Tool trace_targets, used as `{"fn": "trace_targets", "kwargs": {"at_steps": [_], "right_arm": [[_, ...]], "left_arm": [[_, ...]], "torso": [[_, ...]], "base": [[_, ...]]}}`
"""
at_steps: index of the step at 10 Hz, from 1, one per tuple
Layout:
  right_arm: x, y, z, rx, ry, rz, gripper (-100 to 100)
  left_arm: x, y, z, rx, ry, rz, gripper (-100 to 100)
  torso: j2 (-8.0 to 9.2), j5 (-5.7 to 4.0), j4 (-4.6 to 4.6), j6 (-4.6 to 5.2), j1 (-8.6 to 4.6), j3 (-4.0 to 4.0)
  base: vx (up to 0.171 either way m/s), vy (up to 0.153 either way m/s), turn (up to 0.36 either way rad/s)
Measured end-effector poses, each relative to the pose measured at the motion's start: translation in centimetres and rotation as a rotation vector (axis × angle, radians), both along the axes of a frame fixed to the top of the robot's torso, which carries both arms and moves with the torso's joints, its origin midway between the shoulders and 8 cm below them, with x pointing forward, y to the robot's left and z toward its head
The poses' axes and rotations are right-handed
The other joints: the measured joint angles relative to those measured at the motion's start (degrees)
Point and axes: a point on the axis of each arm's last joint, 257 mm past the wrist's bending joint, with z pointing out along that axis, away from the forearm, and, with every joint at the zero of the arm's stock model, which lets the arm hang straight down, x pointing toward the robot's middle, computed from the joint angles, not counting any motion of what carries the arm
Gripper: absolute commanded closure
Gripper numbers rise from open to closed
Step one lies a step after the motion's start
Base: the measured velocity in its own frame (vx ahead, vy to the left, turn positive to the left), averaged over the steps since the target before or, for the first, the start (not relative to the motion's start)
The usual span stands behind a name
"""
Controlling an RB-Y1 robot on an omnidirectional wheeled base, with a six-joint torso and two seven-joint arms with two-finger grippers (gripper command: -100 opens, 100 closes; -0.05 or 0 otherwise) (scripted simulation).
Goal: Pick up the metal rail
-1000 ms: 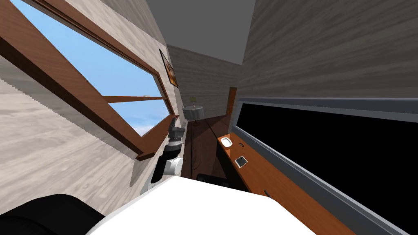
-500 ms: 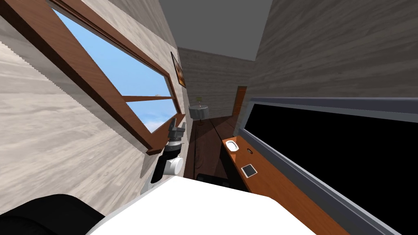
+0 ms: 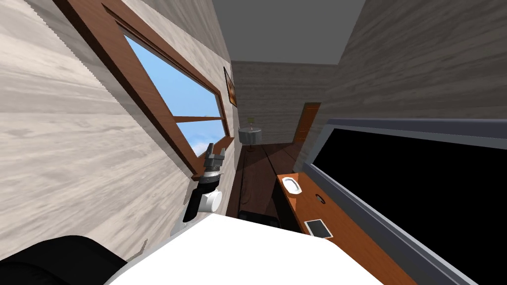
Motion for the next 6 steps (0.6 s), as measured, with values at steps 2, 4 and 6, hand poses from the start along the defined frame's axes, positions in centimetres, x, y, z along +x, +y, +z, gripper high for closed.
{"fn": "trace_targets", "kwargs": {"at_steps": [2, 4, 6], "right_arm": [[-1.9, -0.5, 0.0, -0.012, 0.037, 0.01, -100], [-4.5, -1.2, 0.4, -0.024, 0.089, 0.025, -100], [-7.8, -1.5, 0.7, -0.033, 0.155, 0.051, -100]], "left_arm": [[0.0, 0.0, 0.0, 0.0, 0.0, 0.0, 0], [0.0, 0.0, 0.0, 0.0, 0.0, 0.0, 0], [0.0, 0.0, 0.0, 0.0, 0.0, 0.0, 0]], "torso": [[0.21, 0.0, 0.03, 0.1, 0.09, 0.11], [0.19, 0.0, 0.04, 0.07, 0.07, 0.1], [0.07, -0.01, 0.02, 0.03, -0.03, 0.04]], "base": [[0.027, -0.006, 0.098], [0.04, -0.021, 0.201], [0.082, -0.056, 0.324]]}}
